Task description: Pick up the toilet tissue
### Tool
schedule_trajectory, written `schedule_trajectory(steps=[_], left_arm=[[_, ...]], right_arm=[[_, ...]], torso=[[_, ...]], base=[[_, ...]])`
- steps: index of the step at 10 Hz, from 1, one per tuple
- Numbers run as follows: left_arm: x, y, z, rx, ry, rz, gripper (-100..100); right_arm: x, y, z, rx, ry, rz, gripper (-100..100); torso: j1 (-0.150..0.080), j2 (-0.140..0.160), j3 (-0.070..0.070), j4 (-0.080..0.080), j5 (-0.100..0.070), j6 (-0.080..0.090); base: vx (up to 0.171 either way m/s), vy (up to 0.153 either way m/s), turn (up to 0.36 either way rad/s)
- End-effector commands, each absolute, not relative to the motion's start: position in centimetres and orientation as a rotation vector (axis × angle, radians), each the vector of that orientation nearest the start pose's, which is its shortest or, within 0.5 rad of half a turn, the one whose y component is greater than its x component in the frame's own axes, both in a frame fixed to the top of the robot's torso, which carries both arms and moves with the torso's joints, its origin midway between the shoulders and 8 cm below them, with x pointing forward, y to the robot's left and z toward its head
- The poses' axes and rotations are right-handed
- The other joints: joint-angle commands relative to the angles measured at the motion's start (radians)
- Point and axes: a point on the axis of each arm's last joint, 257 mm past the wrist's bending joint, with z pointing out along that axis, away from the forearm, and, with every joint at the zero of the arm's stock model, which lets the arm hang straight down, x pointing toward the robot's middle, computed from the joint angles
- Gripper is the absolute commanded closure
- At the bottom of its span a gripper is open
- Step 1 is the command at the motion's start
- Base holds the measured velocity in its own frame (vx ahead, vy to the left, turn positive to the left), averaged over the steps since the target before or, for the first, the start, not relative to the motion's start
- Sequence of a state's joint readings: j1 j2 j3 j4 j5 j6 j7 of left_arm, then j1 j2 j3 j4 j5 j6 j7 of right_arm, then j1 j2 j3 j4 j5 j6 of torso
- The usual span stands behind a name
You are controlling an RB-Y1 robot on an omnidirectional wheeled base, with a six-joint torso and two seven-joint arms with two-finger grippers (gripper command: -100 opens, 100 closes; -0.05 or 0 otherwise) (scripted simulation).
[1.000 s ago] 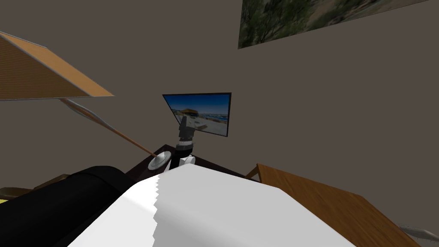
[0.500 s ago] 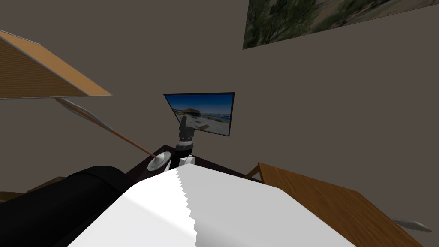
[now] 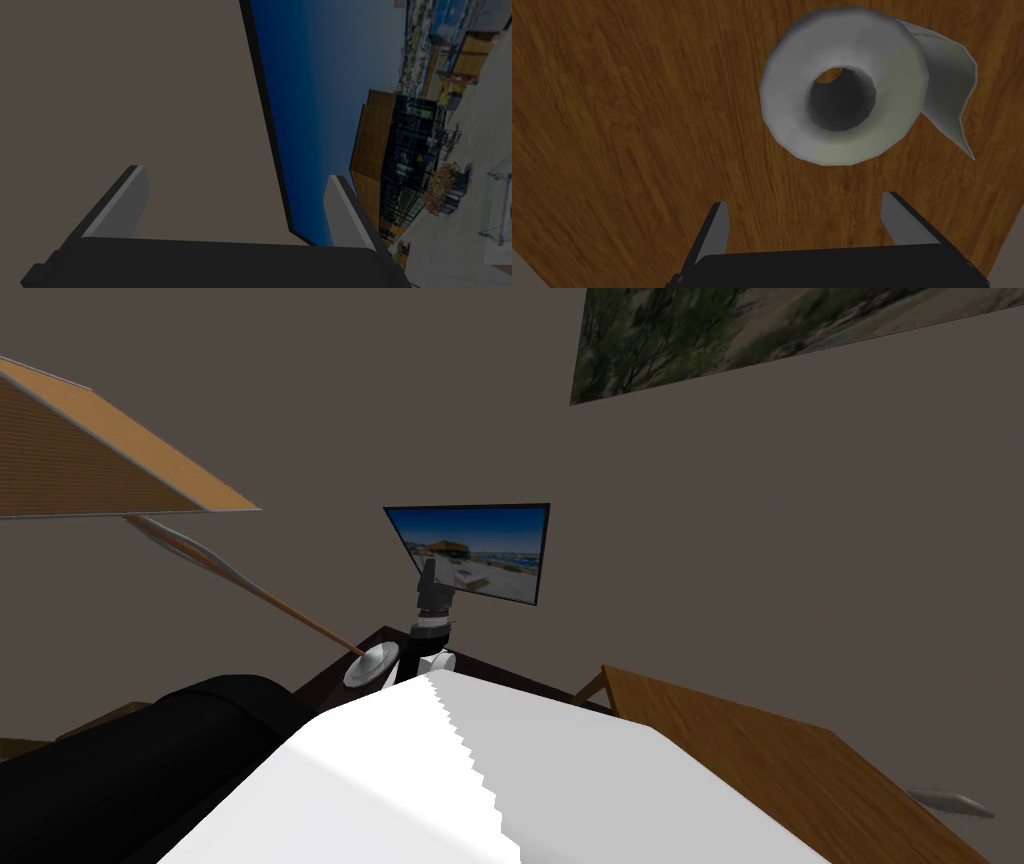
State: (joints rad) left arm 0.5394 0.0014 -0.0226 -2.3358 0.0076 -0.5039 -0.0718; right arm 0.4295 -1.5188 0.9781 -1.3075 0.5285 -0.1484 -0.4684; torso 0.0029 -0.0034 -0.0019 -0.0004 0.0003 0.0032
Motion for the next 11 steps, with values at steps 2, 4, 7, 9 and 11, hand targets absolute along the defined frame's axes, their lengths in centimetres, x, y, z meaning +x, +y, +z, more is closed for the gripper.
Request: schedule_trajectory(steps=[2, 4, 7, 9, 11], left_arm=[[33.0, 27.5, 3.7, -0.618, 0.609, -1.255, 0], [33.0, 27.5, 3.7, -0.618, 0.609, -1.255, 0], [33.0, 27.5, 3.7, -0.618, 0.609, -1.255, 0], [33.0, 27.5, 3.7, -0.618, 0.609, -1.255, 0], [33.0, 27.5, 3.7, -0.618, 0.609, -1.255, 0]], right_arm=[[2.7, -63.1, -43.7, -0.054, 3.030, -0.227, -100], [3.3, -63.3, -43.3, -0.198, 3.026, -0.243, -100], [4.2, -63.4, -42.7, -0.438, 3.007, -0.264, -100], [4.5, -63.4, -42.4, -0.594, 2.987, -0.275, -100], [4.8, -63.3, -42.2, -0.736, 2.962, -0.282, -100]], torso=[[0.000, 0.000, 0.000, 0.000, 0.000, 0.000], [0.000, 0.001, 0.000, 0.000, 0.000, 0.000], [0.000, 0.001, 0.001, 0.000, 0.000, 0.000], [0.000, 0.002, 0.001, 0.000, 0.000, 0.000], [0.000, 0.001, 0.001, 0.000, 0.000, 0.000]], base=[[-0.017, 0.019, -0.015], [-0.022, 0.015, -0.009], [-0.029, 0.010, -0.014], [-0.033, 0.011, -0.012], [-0.029, 0.010, -0.012]])
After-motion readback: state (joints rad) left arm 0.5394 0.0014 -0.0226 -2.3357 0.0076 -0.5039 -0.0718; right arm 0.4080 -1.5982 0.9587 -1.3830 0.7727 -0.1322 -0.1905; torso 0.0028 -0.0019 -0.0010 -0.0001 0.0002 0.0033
